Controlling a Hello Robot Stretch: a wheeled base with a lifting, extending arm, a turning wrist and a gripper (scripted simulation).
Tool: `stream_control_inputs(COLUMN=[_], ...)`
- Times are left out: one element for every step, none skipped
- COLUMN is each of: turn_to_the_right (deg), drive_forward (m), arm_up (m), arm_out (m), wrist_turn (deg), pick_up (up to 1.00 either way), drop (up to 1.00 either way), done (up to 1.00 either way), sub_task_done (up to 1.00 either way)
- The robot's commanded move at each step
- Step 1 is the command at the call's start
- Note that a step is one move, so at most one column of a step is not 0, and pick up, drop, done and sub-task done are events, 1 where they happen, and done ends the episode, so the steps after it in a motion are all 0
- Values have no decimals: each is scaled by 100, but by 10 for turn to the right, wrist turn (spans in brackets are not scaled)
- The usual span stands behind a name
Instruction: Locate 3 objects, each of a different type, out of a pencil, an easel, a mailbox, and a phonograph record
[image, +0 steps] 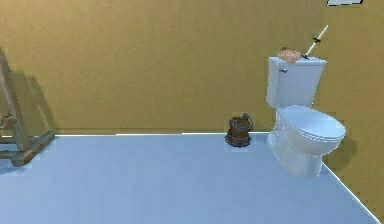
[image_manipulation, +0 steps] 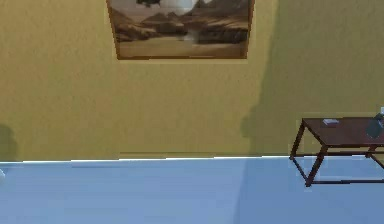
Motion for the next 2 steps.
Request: stream_control_inputs(turn_to_the_right=[0, -420], drive_forward=[55, 0], arm_up=[0, 0], arm_out=[0, 0], wrist_turn=[0, 0], pick_up=[0, 0], drop=[0, 0], done=[0, 0], sub_task_done=[0, 0])
